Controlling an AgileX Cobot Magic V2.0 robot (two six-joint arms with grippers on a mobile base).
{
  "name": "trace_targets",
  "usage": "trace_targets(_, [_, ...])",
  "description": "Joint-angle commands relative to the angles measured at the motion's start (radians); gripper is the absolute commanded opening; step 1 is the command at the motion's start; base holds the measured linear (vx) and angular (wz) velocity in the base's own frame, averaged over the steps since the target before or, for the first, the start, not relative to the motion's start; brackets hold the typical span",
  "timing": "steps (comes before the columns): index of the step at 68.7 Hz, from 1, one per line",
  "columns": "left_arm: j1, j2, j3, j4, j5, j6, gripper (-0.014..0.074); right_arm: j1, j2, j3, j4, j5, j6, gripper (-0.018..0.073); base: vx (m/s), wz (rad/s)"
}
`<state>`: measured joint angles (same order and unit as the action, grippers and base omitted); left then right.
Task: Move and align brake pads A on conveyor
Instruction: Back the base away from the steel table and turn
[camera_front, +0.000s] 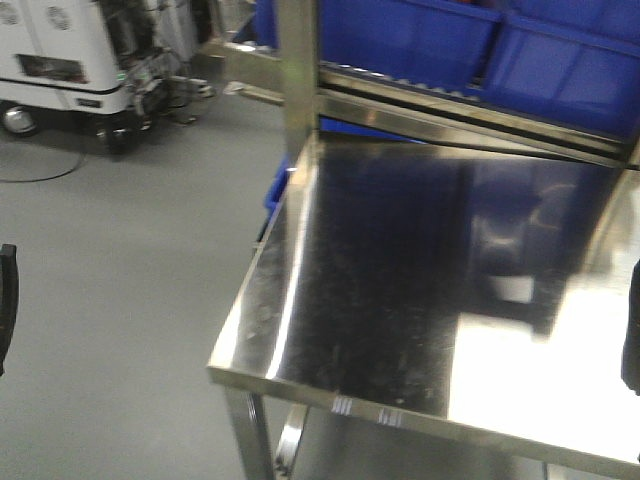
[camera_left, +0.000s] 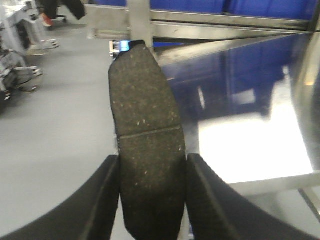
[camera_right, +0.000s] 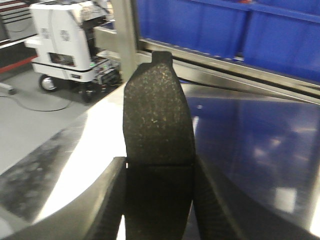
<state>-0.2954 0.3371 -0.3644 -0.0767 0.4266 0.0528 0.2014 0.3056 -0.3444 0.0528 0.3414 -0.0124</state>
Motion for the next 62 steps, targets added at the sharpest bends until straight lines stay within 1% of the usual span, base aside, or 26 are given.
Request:
trace_targets(1, [-0.005, 0.007, -0.032, -0.010, -0.100, -0.002, 0.0060, -0.002, 0.006, -0.031, 0.000, -0.100, -0.009, -0.0004, -0.17, 0.57])
trace_targets(25, [-0.005, 0.007, -0.032, -0.010, -0.100, -0.002, 0.0060, -0.002, 0.006, -0.031, 0.000, -0.098, -0.009, -0.0004, -0.13, 0.65])
trace_targets(62, [-0.005, 0.007, -0.032, -0.010, -0.100, -0.002, 0.0060, -0.002, 0.006, -0.031, 0.000, -0.097, -0.009, -0.0004, -0.03, 0.85])
